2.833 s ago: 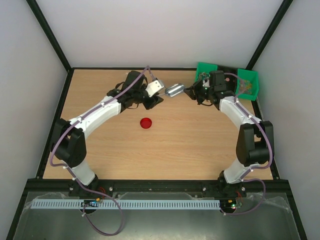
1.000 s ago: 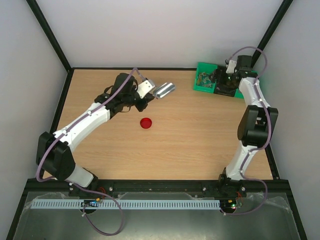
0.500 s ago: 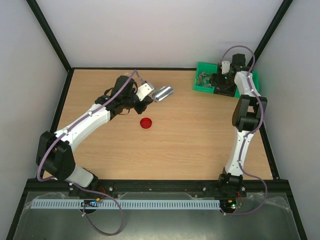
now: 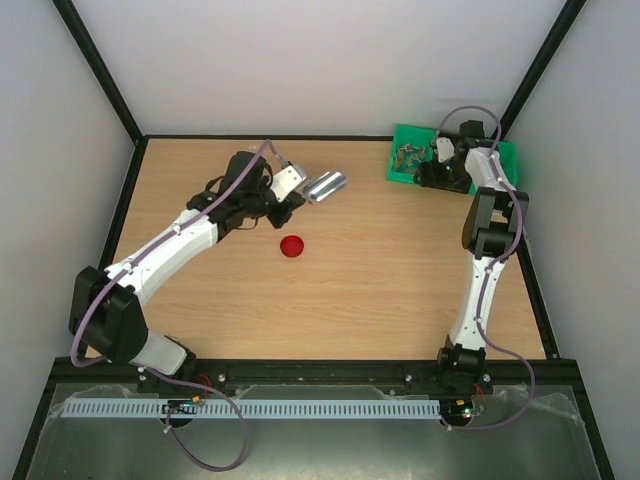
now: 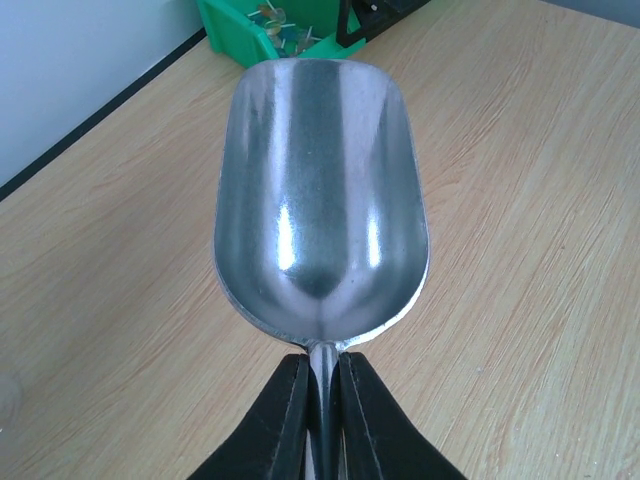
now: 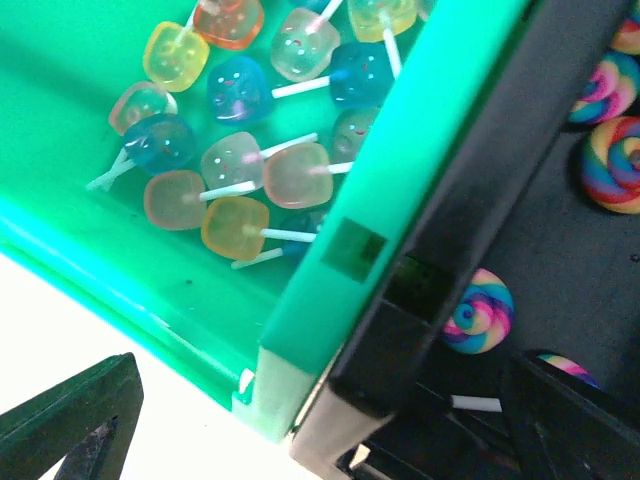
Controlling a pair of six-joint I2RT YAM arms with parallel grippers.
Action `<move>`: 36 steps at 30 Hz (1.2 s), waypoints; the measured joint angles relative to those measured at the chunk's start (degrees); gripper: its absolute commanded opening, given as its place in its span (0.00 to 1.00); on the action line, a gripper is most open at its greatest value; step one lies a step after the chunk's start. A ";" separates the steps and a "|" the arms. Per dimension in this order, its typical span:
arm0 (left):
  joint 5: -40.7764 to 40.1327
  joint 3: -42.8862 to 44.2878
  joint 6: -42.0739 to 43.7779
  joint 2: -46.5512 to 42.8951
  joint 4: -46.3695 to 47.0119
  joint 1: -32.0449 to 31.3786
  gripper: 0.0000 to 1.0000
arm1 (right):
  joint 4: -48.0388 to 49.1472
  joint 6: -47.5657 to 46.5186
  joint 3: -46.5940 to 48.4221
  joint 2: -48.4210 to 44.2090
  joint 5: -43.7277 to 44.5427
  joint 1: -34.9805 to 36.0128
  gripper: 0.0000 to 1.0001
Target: Pack the candies
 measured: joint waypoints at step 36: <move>0.74 -8.87 -0.70 -8.63 -0.68 1.62 0.02 | 19.06 28.92 -54.38 -34.73 -17.51 25.20 0.99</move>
